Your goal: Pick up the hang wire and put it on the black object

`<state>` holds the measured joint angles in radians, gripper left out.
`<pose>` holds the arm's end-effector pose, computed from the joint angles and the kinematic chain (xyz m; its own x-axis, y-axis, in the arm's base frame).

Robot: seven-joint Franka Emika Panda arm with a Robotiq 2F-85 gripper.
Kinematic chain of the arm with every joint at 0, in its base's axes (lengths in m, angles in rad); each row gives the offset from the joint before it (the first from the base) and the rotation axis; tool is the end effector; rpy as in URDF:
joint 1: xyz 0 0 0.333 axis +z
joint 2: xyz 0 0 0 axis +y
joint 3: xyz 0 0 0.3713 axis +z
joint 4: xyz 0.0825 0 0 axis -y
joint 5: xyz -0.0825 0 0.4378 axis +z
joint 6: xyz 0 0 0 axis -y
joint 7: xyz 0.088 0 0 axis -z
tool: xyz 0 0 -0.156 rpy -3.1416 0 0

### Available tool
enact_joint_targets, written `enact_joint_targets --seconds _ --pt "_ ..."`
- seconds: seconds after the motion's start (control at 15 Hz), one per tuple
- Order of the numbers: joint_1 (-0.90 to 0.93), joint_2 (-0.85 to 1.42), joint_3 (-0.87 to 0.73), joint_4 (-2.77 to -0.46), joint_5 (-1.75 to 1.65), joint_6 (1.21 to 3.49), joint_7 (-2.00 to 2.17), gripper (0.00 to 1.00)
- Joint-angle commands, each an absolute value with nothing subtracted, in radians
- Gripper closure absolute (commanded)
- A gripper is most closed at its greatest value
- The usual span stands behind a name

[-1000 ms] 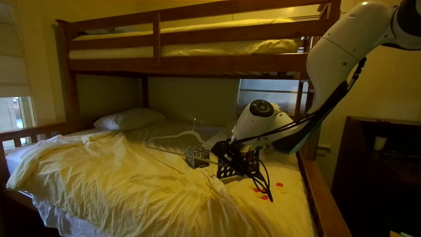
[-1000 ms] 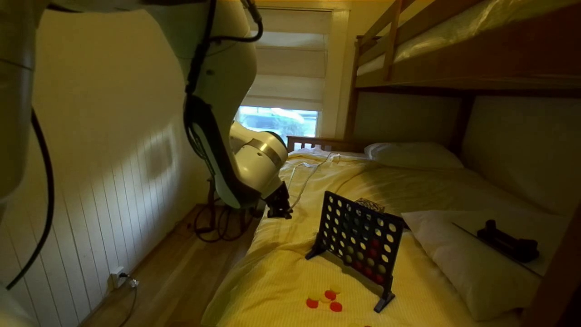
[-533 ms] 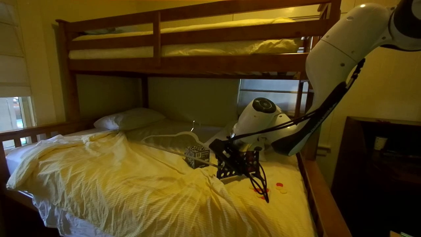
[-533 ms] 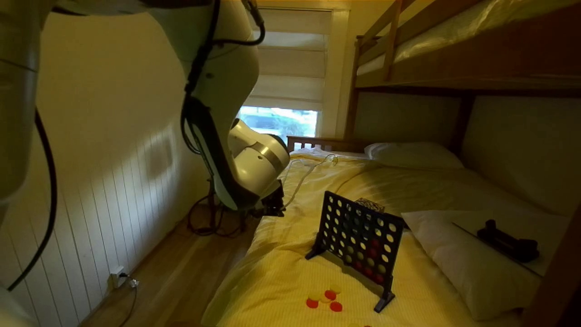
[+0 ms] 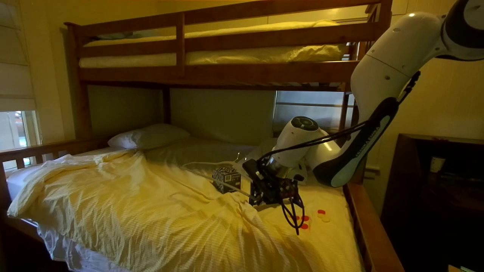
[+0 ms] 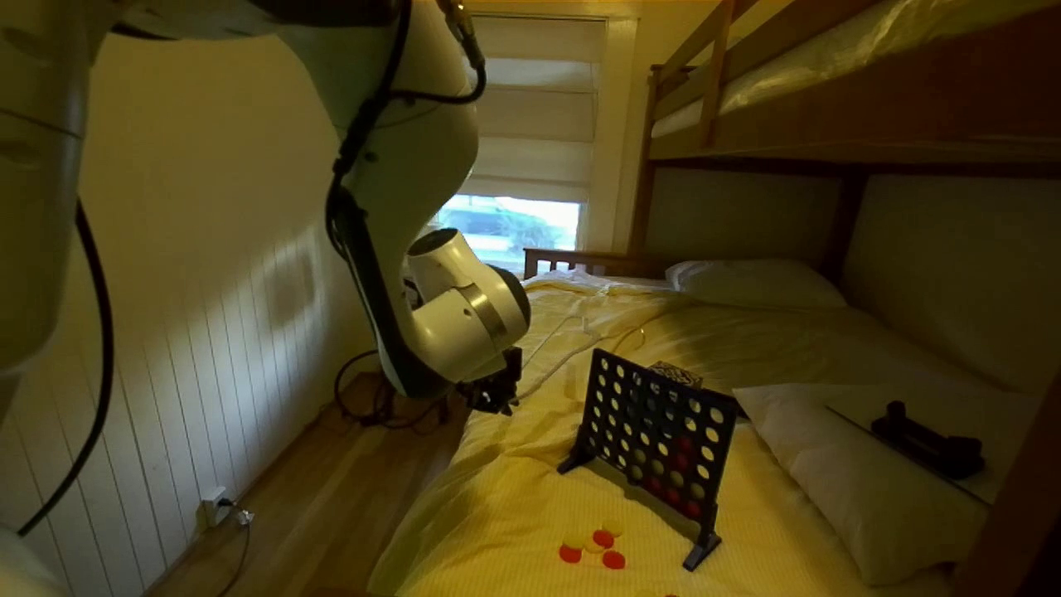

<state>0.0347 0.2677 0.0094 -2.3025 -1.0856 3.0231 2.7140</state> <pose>0.5971 0.0875 0.2241 -0.0606 -0.9964 0.0585 -0.8670 0.0235 -0.4978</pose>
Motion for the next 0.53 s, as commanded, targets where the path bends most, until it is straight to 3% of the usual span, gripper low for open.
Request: enact_joint_targets --seconds 0.0,0.47 --pt "0.083 0.257 -0.045 -2.335 -0.983 3.058 2.741 0.95" --pt "0.197 0.231 -0.144 -2.344 -0.94 3.028 2.741 0.95"
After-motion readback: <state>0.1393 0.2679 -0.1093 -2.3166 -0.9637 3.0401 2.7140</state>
